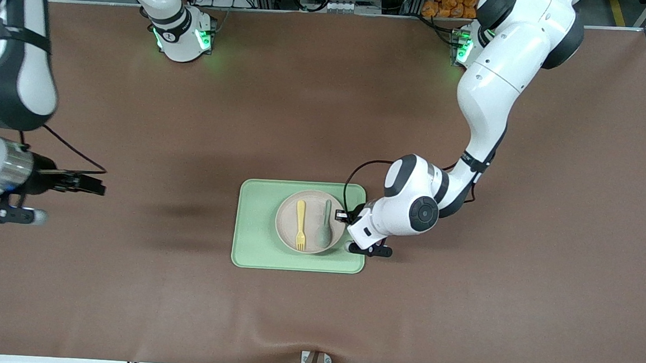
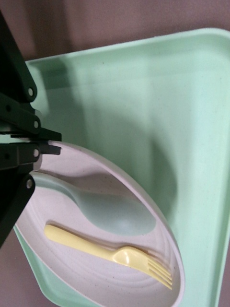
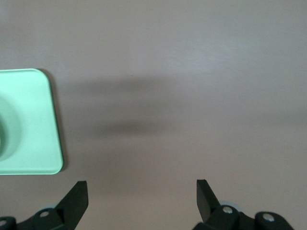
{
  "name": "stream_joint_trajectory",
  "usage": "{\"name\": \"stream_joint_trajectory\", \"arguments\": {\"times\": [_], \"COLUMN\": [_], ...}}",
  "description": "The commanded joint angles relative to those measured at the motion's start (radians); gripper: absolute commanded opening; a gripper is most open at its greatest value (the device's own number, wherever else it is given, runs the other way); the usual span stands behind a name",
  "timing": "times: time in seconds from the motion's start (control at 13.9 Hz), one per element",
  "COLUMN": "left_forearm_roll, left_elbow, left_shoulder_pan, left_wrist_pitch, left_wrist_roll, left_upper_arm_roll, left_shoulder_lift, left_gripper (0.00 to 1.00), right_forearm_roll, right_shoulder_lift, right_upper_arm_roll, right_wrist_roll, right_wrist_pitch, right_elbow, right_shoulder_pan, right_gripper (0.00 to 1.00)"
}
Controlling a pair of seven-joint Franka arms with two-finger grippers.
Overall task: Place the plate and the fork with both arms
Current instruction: 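Lower the plate onto the tray while the right gripper approaches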
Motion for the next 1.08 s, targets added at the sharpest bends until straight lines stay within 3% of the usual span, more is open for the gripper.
{"name": "stream_joint_trajectory", "arguments": {"times": [0.0, 0.07, 0.29, 0.65, 1.01], "left_forearm_roll": [-0.018, -0.018, -0.018, -0.004, 0.062], "left_elbow": [0.016, 0.016, 0.016, 0.016, -0.002], "left_shoulder_pan": [-0.003, -0.009, -0.006, 0.013, 0.126], "left_wrist_pitch": [0.002, 0.004, 0.004, -0.004, -0.117], "left_wrist_roll": [-0.047, -0.056, -0.061, -0.081, -0.078], "left_upper_arm_roll": [0.004, 0.005, 0.005, 0.012, 0.084], "left_shoulder_lift": [0.01, 0.01, 0.001, -0.053, -0.24], "left_gripper": [0.57, 1.0, 1.0, 1.0, 1.0], "right_forearm_roll": [0.01, 0.01, 0.013, 0.009, 0.003], "right_shoulder_lift": [0.044, 0.05, 0.066, 0.128, 0.257], "right_upper_arm_roll": [-0.004, -0.004, -0.001, -0.001, -0.002], "right_wrist_roll": [0.03, 0.03, 0.033, 0.118, 0.119], "right_wrist_pitch": [0.055, 0.057, 0.057, 0.124, 0.257], "right_elbow": [0.024, 0.022, 0.024, 0.096, 0.202], "right_shoulder_pan": [0.024, 0.026, 0.038, 0.172, 0.305], "right_gripper": [1.0, 1.0, 1.0, 1.0, 1.0]}}
